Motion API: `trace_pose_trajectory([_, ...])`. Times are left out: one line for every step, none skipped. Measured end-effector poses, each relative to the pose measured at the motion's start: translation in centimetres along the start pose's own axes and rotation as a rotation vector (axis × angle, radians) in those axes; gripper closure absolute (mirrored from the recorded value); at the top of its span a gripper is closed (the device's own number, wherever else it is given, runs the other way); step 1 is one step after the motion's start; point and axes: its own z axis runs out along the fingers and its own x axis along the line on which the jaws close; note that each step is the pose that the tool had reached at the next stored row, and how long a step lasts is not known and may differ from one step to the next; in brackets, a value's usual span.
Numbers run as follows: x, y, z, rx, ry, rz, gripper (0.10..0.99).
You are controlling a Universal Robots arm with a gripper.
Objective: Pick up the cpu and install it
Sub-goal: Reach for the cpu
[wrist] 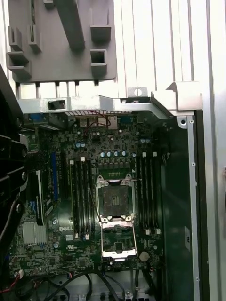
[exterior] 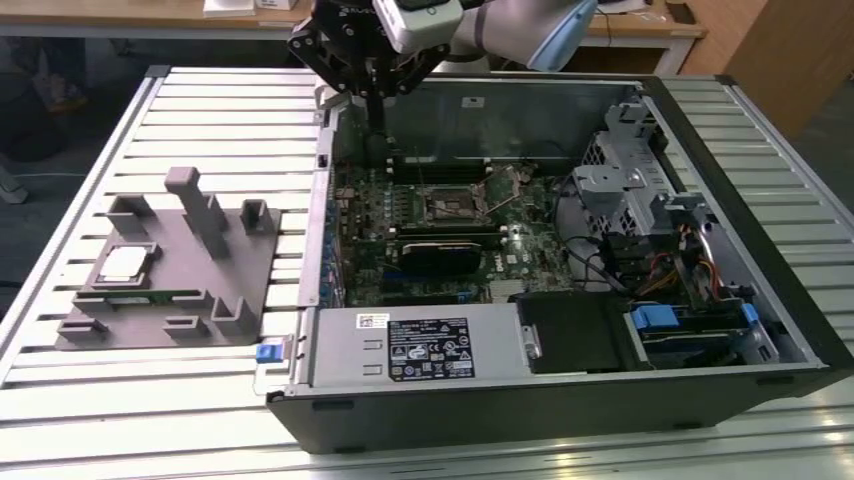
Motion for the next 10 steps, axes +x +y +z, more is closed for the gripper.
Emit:
trace_pose_trajectory([0.11, -0.01, 0.00, 0.000, 0.0000, 0.000, 0.980])
trace_pose_trajectory([0.24, -0.02, 0.00, 0.000, 0.0001, 0.000, 0.980])
trace_pose_trajectory([0.30, -0.02, 0.00, 0.000, -0.0001, 0.000, 0.980])
trace_pose_trajectory([0.37, -0.03, 0.00, 0.000, 0.0000, 0.000, 0.980])
trace_pose_trajectory([0.45, -0.03, -0.01, 0.000, 0.0000, 0.000, 0.980])
trace_pose_trajectory([0.53, -0.04, -0.01, 0.000, 0.0000, 0.000, 0.980])
trace_pose_trajectory([0.60, -0.05, -0.01, 0.000, 0.0000, 0.000, 0.980])
trace_pose_trajectory([0.67, -0.05, -0.01, 0.000, 0.0001, 0.000, 0.980])
trace_pose_trajectory([0.73, -0.05, -0.02, 0.000, 0.0001, 0.000, 0.980])
trace_pose_trajectory([0.81, -0.06, -0.02, 0.000, 0.0000, 0.000, 0.980])
